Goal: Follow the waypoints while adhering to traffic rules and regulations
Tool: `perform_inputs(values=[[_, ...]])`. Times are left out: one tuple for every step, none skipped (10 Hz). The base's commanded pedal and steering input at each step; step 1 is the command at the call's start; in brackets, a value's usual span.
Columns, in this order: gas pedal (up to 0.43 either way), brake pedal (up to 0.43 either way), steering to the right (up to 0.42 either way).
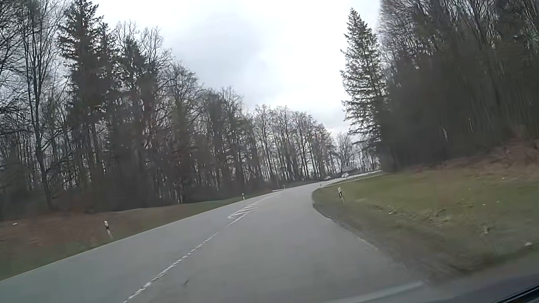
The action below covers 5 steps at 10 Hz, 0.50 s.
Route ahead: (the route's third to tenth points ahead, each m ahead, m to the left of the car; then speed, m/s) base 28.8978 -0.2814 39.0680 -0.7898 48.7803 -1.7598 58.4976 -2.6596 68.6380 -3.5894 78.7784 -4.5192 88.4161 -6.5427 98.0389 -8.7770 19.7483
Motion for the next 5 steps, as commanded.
perform_inputs(values=[[0.138, 0.0, 0.007], [0.138, 0.0, 0.007], [0.138, 0.0, 0.007], [0.138, 0.0, 0.007], [0.138, 0.0, 0.007]])
